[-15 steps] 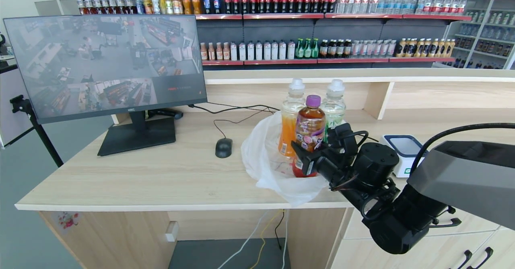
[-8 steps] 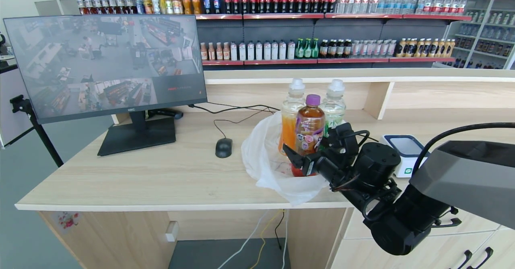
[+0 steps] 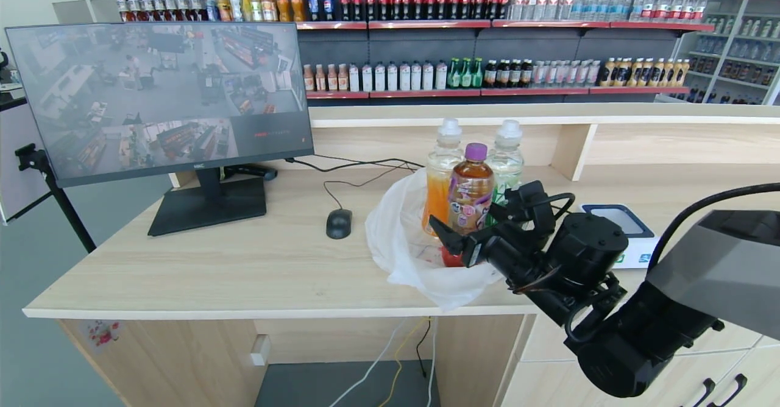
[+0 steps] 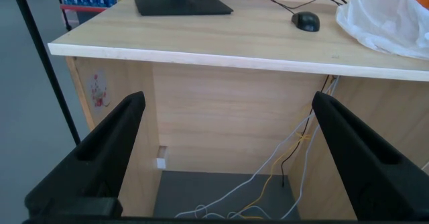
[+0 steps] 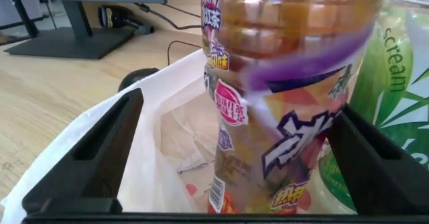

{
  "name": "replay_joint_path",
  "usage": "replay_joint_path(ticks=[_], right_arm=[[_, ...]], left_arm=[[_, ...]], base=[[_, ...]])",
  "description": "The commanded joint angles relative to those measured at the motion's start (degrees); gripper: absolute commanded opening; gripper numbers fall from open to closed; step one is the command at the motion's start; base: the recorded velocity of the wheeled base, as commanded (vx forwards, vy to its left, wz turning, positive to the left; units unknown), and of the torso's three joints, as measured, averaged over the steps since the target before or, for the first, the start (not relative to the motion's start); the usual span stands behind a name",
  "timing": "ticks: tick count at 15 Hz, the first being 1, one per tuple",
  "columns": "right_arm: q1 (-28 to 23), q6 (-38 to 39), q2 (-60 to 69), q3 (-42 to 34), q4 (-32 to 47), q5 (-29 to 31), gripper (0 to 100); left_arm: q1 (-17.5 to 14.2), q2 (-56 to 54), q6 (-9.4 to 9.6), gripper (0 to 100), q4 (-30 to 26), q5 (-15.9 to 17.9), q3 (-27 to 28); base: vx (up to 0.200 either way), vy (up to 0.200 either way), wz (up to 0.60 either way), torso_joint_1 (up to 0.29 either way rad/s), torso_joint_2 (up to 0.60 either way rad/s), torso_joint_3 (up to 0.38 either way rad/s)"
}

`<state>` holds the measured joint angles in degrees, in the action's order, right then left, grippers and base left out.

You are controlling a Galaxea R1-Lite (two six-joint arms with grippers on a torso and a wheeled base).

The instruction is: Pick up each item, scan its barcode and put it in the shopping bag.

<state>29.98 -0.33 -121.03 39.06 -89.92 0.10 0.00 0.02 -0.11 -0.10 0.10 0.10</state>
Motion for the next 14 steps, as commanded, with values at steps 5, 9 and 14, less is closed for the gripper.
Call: replay_joint_path(ticks=[5, 9, 14], right_arm=[[0.52, -0.64, 22.68, -18.14, -0.08, -0.01, 100], [-1.06, -2.13, 38.76, -39.06, -0.08, -0.01, 100], [0.08, -6.00, 55.02, -39.06, 9.94, -0.36, 100]], left_arm=[[0.00, -0.02, 0.02, 100, 0.01, -0.01, -0.10], [0.00, -0.02, 0.02, 100, 0.01, -0.01, -0.01], [0.00, -0.02, 0.02, 100, 0.01, -0.01, -0.01]], base=[[0.000, 0.000, 0.00, 0.000, 0.00, 0.000], [0.000, 0.000, 0.00, 0.000, 0.00, 0.000], [0.000, 0.000, 0.00, 0.000, 0.00, 0.000]])
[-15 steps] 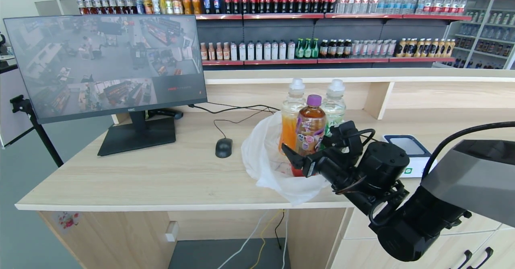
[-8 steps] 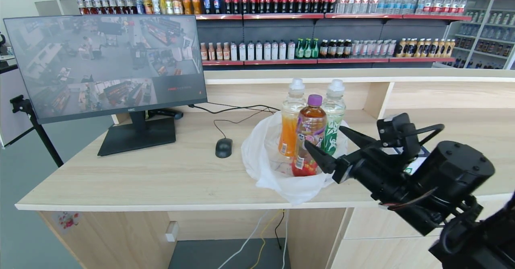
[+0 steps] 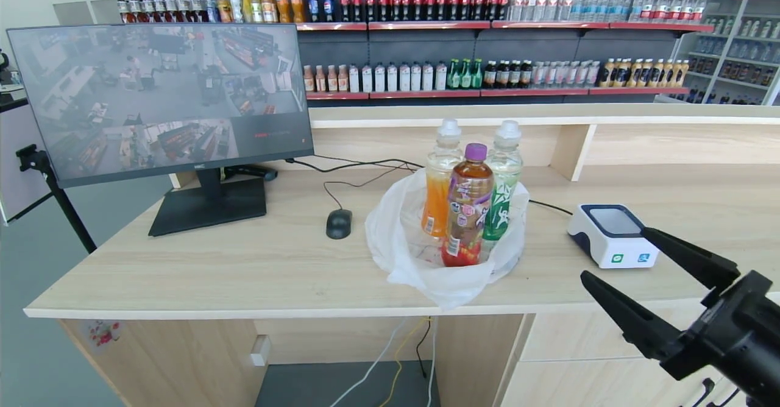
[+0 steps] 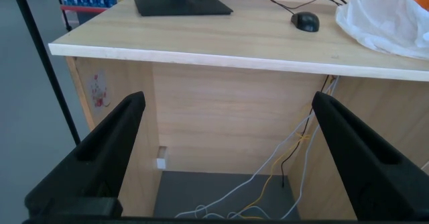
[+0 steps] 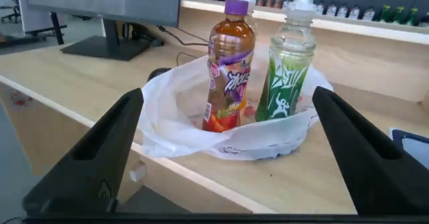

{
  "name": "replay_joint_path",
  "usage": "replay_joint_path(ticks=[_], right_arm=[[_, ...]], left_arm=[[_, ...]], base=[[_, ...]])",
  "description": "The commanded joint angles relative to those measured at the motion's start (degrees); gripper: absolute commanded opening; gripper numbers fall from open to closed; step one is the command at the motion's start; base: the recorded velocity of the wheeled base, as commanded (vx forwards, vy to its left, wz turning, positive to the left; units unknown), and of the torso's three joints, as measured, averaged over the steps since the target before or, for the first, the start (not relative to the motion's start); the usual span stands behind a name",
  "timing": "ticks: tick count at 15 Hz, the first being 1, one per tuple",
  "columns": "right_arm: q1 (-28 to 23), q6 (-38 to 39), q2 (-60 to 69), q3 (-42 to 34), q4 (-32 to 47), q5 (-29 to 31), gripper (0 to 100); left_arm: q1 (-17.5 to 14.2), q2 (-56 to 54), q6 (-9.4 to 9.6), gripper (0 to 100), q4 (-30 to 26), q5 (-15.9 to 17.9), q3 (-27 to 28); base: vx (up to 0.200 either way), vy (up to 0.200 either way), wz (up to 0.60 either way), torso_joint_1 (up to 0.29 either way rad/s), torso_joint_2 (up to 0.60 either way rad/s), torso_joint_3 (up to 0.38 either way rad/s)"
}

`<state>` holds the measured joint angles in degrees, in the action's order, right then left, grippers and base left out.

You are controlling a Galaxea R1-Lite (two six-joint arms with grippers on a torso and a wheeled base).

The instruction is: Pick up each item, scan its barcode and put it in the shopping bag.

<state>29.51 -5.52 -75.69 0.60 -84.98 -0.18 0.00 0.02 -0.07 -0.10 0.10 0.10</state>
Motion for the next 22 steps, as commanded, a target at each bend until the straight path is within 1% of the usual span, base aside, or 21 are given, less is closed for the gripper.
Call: replay_joint_path(ticks=[1, 4, 6, 7, 8, 11, 12, 13, 14, 15, 17, 18, 20, 21, 22], right_arm=[[0.63, -0.89, 13.29, -0.60, 11.15, -0.08, 100], [0.63, -1.42, 39.13, -0.42, 51.85, -0.08, 100], [0.63, -2.21, 54.60, 1.95, 76.19, -0.17, 100], [0.63, -2.21, 60.75, 2.65, 84.80, -0.08, 100], [0.63, -2.12, 65.85, 3.27, 90.34, -0.08, 100], [0.28, -2.04, 68.66, 3.80, 90.96, 0.01, 100], [-1.12, -1.77, 70.15, 3.80, 90.87, 0.36, 100], [-5.17, -0.72, 71.82, 3.80, 90.87, 1.15, 100], [-11.76, 0.78, 71.91, 3.80, 90.96, 2.03, 100], [-14.48, 3.15, 71.30, 3.80, 90.96, 3.08, 100], [-14.40, 3.50, 71.12, 3.80, 90.96, 5.90, 100], [-14.92, 3.68, 70.59, 3.80, 90.96, 6.07, 100], [-24.06, 3.85, 67.17, 3.80, 91.05, 5.46, 100], [-27.14, 3.33, 67.78, 3.80, 91.05, 4.75, 100], [-27.67, 2.62, 69.19, 3.80, 91.05, 3.52, 100]], left_arm=[[0.00, -0.02, -0.01, 100, 0.01, -0.01, -0.01], [0.00, -0.02, -0.01, 100, 0.01, -0.01, -0.01], [0.00, -0.02, -0.01, 100, 0.01, -0.01, -0.01], [0.00, -0.02, -0.01, 100, 0.01, -0.01, -0.01], [0.00, -0.02, -0.01, 100, 0.01, -0.01, -0.01], [0.00, -0.02, -0.01, 100, 0.01, -0.01, -0.01], [0.00, -0.02, -0.01, 100, 0.01, -0.01, -0.01], [0.00, -0.02, -0.01, 100, 0.01, -0.01, -0.01], [0.00, -0.02, -0.01, 100, 0.01, -0.01, -0.01], [0.00, -0.02, -0.01, 100, 0.01, -0.01, -0.01], [0.00, -0.02, -0.01, 100, 0.01, -0.01, -0.01], [0.00, -0.02, -0.01, 100, 0.01, -0.01, -0.01], [0.00, -0.02, -0.01, 100, 0.01, -0.01, -0.01], [0.00, -0.02, -0.01, 100, 0.01, -0.01, -0.01], [0.00, -0.02, -0.01, 100, 0.01, -0.01, -0.01]], base=[[0.000, 0.000, 0.00, 0.000, 0.00, 0.000], [0.000, 0.000, 0.00, 0.000, 0.00, 0.000], [0.000, 0.000, 0.00, 0.000, 0.00, 0.000], [0.000, 0.000, 0.00, 0.000, 0.00, 0.000], [0.000, 0.000, 0.00, 0.000, 0.00, 0.000], [0.000, 0.000, 0.00, 0.000, 0.00, 0.000], [0.000, 0.000, 0.00, 0.000, 0.00, 0.000], [0.000, 0.000, 0.00, 0.000, 0.00, 0.000], [0.000, 0.000, 0.00, 0.000, 0.00, 0.000], [0.000, 0.000, 0.00, 0.000, 0.00, 0.000], [0.000, 0.000, 0.00, 0.000, 0.00, 0.000], [0.000, 0.000, 0.00, 0.000, 0.00, 0.000], [0.000, 0.000, 0.00, 0.000, 0.00, 0.000], [0.000, 0.000, 0.00, 0.000, 0.00, 0.000], [0.000, 0.000, 0.00, 0.000, 0.00, 0.000]])
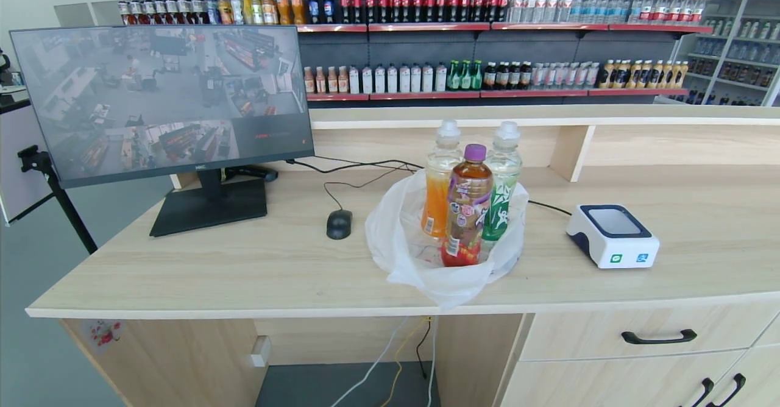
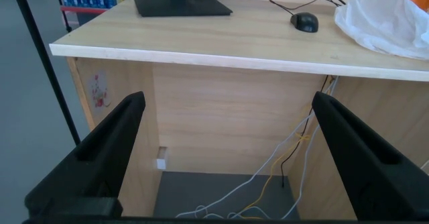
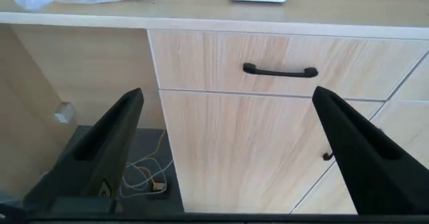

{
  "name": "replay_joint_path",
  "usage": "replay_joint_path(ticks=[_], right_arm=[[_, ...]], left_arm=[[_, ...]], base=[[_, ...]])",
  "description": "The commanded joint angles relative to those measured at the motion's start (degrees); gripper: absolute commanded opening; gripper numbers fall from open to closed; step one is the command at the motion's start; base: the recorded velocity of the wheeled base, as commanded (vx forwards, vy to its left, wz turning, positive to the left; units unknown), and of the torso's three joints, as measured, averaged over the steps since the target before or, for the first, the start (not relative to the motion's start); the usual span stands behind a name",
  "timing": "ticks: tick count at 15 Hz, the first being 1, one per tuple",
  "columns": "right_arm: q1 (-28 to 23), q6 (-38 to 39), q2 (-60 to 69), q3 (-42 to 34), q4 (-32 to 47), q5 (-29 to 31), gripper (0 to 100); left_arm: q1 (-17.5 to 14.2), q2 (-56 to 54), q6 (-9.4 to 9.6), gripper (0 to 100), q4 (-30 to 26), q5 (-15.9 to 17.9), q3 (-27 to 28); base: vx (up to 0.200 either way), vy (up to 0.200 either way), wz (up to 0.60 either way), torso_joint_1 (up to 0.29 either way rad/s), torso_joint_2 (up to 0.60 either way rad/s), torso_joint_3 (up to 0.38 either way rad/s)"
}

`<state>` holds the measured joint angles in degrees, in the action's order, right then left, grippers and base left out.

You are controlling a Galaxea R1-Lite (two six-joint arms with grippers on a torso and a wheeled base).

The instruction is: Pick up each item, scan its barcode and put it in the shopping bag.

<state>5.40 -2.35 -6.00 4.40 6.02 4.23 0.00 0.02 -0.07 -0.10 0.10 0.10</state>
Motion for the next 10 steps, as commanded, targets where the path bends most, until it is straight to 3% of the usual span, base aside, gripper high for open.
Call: replay_joint_path(ticks=[1, 5, 7, 10], right_arm=[[-3.55, -0.64, 1.34, -0.01, 0.04, -2.03, 100], [-3.29, -0.64, 1.87, -2.47, -4.18, -7.39, 100], [-3.20, -3.27, 1.87, -4.14, -7.60, -20.40, 100], [-5.22, -2.13, 4.06, -4.05, -7.60, -19.61, 100]], left_arm=[[0.00, -0.02, -0.01, 100, 0.01, -0.01, -0.01], [0.00, -0.02, -0.01, 100, 0.01, -0.01, -0.10], [0.00, -0.02, -0.01, 100, 0.01, -0.01, -0.10], [0.00, -0.02, -0.10, 100, 0.01, -0.01, -0.01]], base=[[0.000, 0.000, 0.00, 0.000, 0.00, 0.000], [0.000, 0.000, 0.00, 0.000, 0.00, 0.000], [0.000, 0.000, 0.00, 0.000, 0.00, 0.000], [0.000, 0.000, 0.00, 0.000, 0.00, 0.000]])
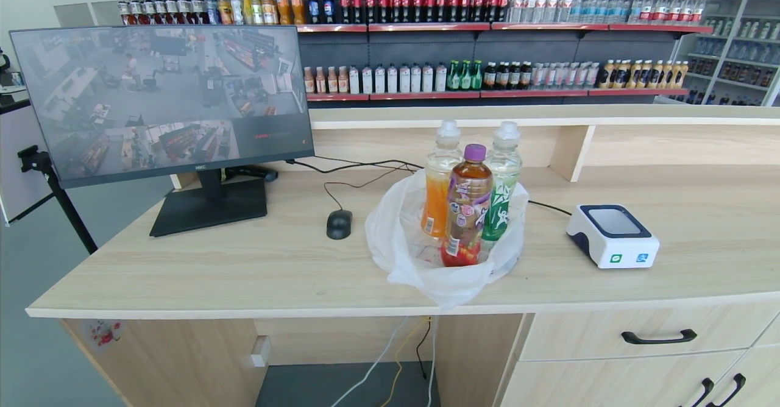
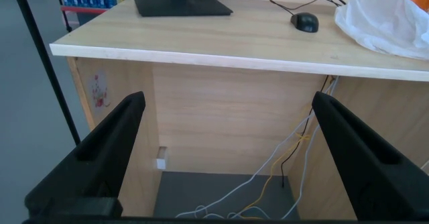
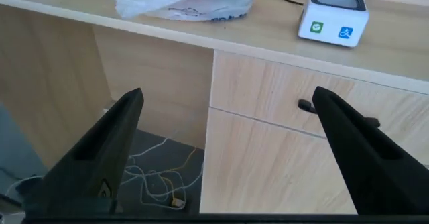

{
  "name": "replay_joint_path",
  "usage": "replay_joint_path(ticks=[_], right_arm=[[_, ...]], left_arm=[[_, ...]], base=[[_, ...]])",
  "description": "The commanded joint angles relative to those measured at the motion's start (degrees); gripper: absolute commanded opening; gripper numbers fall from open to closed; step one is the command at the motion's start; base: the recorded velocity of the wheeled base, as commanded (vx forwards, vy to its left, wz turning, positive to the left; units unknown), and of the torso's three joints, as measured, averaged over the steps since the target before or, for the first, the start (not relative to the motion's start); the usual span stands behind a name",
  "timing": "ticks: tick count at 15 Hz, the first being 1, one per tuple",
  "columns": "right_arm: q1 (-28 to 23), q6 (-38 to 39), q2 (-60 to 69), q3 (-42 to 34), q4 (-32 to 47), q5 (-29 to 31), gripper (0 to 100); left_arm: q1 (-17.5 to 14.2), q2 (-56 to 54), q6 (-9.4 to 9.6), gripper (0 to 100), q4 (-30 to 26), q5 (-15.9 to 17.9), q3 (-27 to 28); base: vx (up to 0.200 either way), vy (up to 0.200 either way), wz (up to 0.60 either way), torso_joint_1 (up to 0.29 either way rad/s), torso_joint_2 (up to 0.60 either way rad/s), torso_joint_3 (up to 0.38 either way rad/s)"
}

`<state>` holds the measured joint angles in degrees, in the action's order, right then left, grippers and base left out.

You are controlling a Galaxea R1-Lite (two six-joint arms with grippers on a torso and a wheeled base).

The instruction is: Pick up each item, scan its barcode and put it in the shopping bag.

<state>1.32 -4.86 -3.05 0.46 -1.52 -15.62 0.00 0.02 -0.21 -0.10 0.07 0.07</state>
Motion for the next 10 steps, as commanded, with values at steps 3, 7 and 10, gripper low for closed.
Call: replay_joint_path(ticks=[3, 7, 10], right_arm=[[-1.67, 3.46, 3.05, -0.46, -1.03, 3.05, 100], [-1.67, 4.69, 3.05, -0.38, -1.11, 9.46, 100], [-1.67, 8.29, 3.05, -0.38, -1.55, 9.38, 100]], left_arm=[[-0.09, -0.02, -0.14, 100, 0.01, -0.07, 0.01], [0.00, -0.02, -0.06, 100, 0.01, -0.07, -0.07], [0.00, -0.02, 0.03, 100, 0.01, 0.01, 0.01]], base=[[0.000, 0.000, 0.00, 0.000, 0.00, 0.000], [0.000, 0.000, 0.00, 0.000, 0.00, 0.000], [0.000, 0.000, 0.00, 0.000, 0.00, 0.000]])
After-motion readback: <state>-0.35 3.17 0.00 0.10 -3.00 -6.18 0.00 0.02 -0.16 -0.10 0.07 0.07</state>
